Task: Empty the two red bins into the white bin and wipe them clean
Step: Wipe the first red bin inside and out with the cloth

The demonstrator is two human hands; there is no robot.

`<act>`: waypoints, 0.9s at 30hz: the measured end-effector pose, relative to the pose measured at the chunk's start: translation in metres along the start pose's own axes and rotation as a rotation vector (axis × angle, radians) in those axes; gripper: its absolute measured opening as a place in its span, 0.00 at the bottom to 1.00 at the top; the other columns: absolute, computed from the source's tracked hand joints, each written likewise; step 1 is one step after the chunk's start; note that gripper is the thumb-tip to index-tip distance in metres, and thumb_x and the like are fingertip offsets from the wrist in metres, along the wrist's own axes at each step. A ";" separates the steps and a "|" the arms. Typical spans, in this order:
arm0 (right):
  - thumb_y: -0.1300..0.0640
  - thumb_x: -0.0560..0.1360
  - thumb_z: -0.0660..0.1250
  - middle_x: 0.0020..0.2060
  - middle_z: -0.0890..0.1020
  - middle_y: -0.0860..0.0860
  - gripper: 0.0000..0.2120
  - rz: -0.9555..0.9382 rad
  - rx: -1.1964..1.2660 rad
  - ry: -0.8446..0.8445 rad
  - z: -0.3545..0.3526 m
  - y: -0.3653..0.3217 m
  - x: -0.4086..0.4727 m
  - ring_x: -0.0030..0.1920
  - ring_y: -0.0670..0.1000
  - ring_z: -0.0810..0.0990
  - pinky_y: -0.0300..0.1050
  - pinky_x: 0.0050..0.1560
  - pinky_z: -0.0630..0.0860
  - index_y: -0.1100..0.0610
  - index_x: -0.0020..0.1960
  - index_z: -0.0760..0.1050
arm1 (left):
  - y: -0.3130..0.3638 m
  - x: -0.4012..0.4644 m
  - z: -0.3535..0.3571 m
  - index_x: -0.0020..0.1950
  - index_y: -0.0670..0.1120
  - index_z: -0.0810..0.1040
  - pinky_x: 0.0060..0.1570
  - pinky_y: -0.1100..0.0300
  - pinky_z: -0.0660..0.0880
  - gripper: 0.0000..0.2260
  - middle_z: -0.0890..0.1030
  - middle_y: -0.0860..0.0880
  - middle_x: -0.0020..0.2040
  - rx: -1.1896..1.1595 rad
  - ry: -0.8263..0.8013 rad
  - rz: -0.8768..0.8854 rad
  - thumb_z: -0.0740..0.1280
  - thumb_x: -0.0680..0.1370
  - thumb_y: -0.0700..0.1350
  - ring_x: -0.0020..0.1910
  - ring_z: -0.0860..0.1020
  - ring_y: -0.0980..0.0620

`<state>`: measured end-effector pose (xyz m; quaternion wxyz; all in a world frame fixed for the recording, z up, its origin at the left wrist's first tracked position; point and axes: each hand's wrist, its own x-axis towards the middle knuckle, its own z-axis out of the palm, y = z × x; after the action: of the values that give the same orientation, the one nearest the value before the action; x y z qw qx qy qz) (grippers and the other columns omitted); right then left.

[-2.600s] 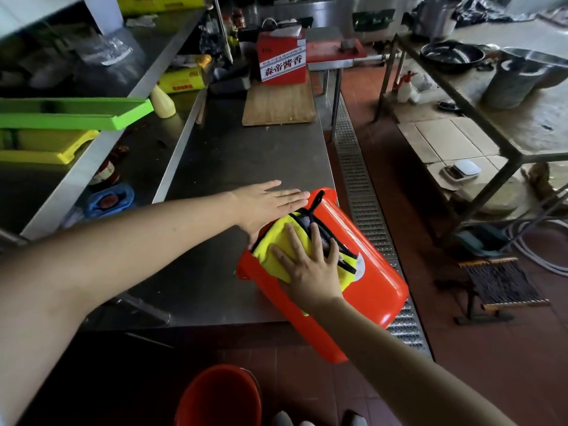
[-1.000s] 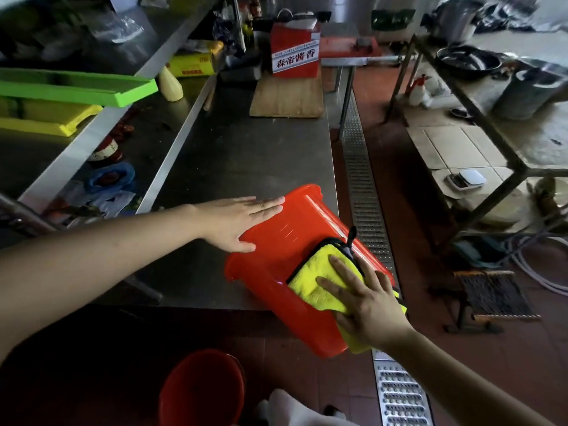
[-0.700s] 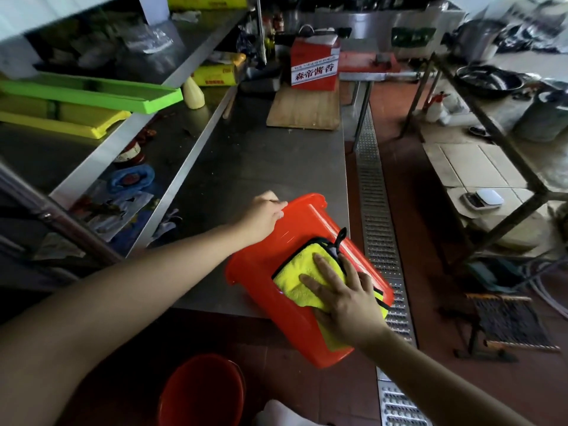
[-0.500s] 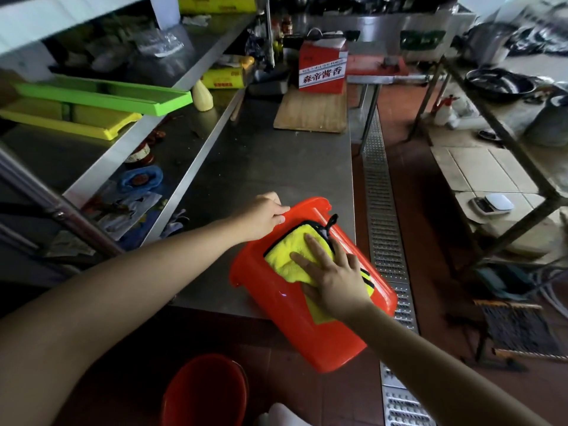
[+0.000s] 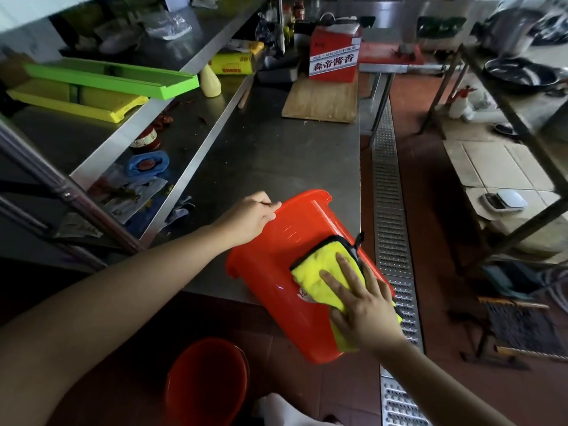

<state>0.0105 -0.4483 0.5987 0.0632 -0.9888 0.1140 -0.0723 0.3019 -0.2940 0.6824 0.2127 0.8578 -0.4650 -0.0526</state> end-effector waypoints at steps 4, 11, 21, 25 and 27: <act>0.36 0.73 0.60 0.81 0.54 0.46 0.35 0.001 0.024 0.000 -0.001 -0.005 -0.006 0.77 0.66 0.59 0.67 0.60 0.71 0.35 0.78 0.56 | -0.004 -0.013 0.003 0.64 0.46 0.80 0.44 0.72 0.72 0.13 0.74 0.59 0.48 -0.013 0.035 0.066 0.67 0.80 0.40 0.44 0.75 0.68; 0.32 0.76 0.47 0.81 0.49 0.43 0.31 0.054 0.134 -0.066 -0.014 -0.033 0.095 0.79 0.63 0.50 0.67 0.70 0.62 0.32 0.78 0.47 | -0.016 -0.038 0.002 0.67 0.43 0.78 0.51 0.59 0.76 0.16 0.77 0.52 0.54 -0.045 0.081 0.117 0.68 0.79 0.39 0.49 0.78 0.56; 0.36 0.75 0.57 0.81 0.48 0.43 0.32 -0.026 0.106 -0.061 -0.008 -0.021 0.034 0.80 0.63 0.51 0.67 0.68 0.64 0.33 0.78 0.53 | -0.021 -0.053 0.008 0.68 0.44 0.76 0.51 0.58 0.76 0.17 0.79 0.49 0.53 -0.080 0.134 0.058 0.68 0.79 0.41 0.49 0.78 0.55; 0.40 0.74 0.60 0.81 0.51 0.44 0.33 0.000 0.110 -0.041 0.000 0.001 -0.029 0.79 0.63 0.54 0.68 0.65 0.68 0.35 0.78 0.56 | -0.021 -0.056 0.013 0.68 0.45 0.76 0.48 0.68 0.74 0.18 0.79 0.50 0.52 -0.081 0.160 0.060 0.68 0.79 0.39 0.47 0.79 0.56; 0.40 0.74 0.60 0.81 0.51 0.44 0.33 -0.002 0.118 -0.039 0.002 0.004 -0.042 0.79 0.63 0.55 0.69 0.65 0.69 0.35 0.78 0.56 | -0.021 -0.061 0.012 0.68 0.44 0.76 0.47 0.69 0.73 0.17 0.79 0.50 0.52 -0.070 0.175 0.065 0.69 0.79 0.39 0.46 0.78 0.57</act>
<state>-0.0309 -0.4423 0.5910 0.1236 -0.9847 0.1075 -0.0598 0.2808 -0.2380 0.6564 0.2840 0.8355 -0.4702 0.0135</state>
